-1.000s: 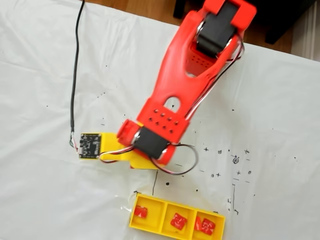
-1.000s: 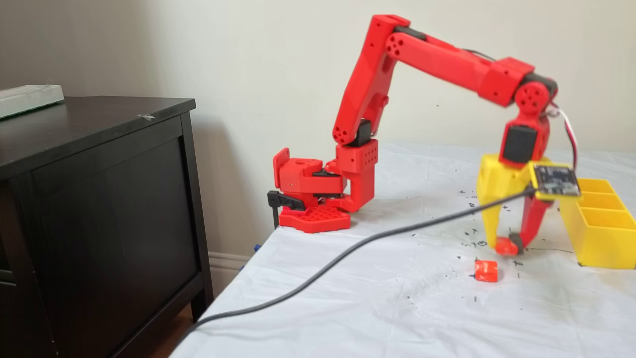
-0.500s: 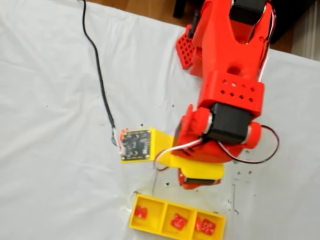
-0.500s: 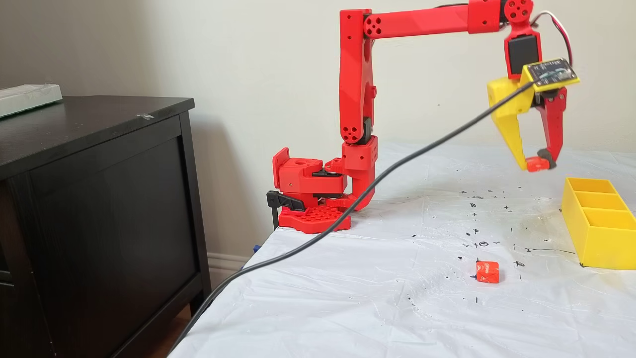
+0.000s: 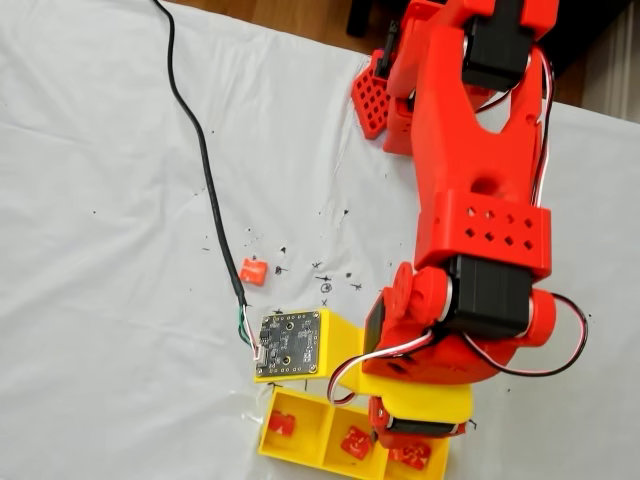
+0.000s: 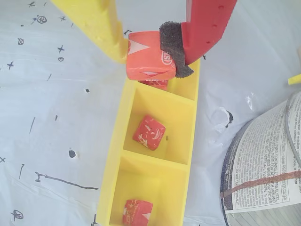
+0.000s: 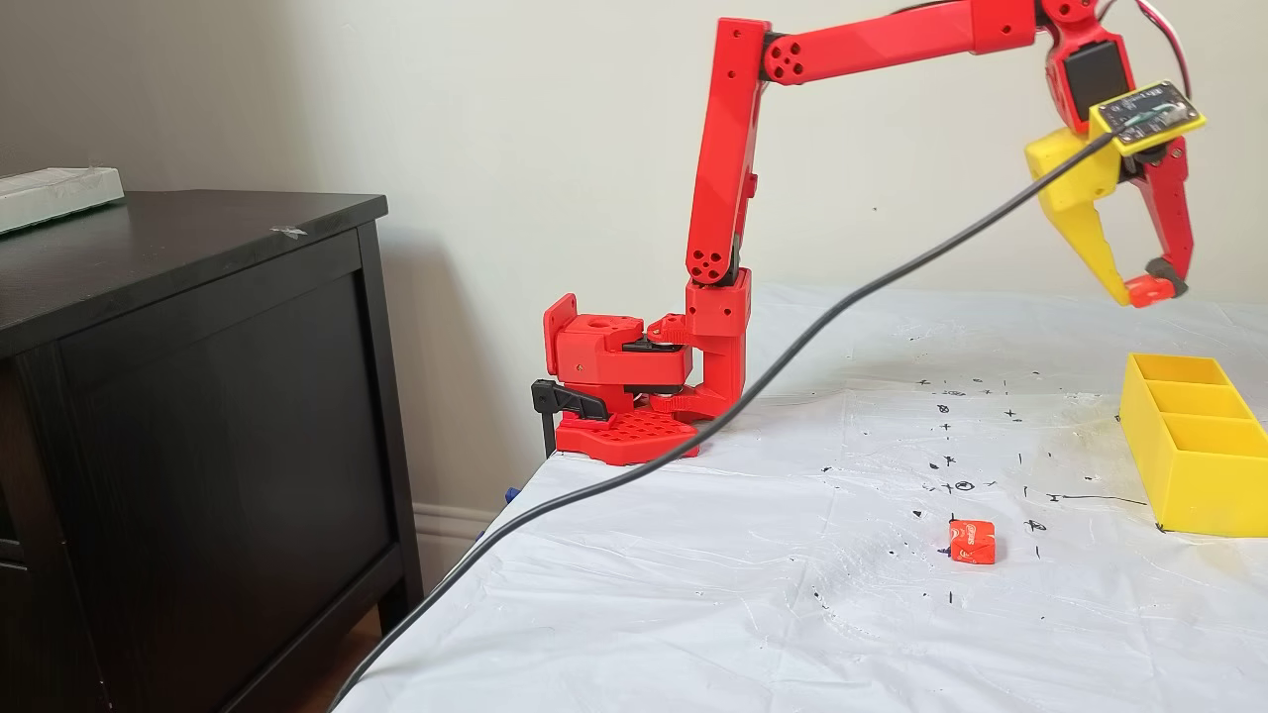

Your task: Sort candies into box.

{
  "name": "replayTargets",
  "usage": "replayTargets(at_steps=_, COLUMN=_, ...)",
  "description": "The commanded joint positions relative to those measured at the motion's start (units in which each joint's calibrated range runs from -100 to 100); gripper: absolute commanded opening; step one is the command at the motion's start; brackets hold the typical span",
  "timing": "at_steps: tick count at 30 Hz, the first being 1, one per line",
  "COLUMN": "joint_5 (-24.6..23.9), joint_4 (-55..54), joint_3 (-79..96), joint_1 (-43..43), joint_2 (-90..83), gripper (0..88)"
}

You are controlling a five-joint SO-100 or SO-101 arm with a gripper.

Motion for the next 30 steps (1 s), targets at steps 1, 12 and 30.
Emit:
replayTargets(at_steps=1, joint_5=0.4, joint_4=-0.9, joint_3=-10.9, joint_1=0.8, joint_2=2.6, gripper=0.2)
replayTargets(at_steps=12, joint_5=1.5, joint_4=-1.0, joint_3=-15.3, joint_1=2.4, joint_2=8.0, gripper=0.2)
replayTargets(at_steps=30, joint_5=1.4, joint_4=-3.3, joint_3=-14.9, joint_1=2.4, joint_2=9.9, gripper=0.2)
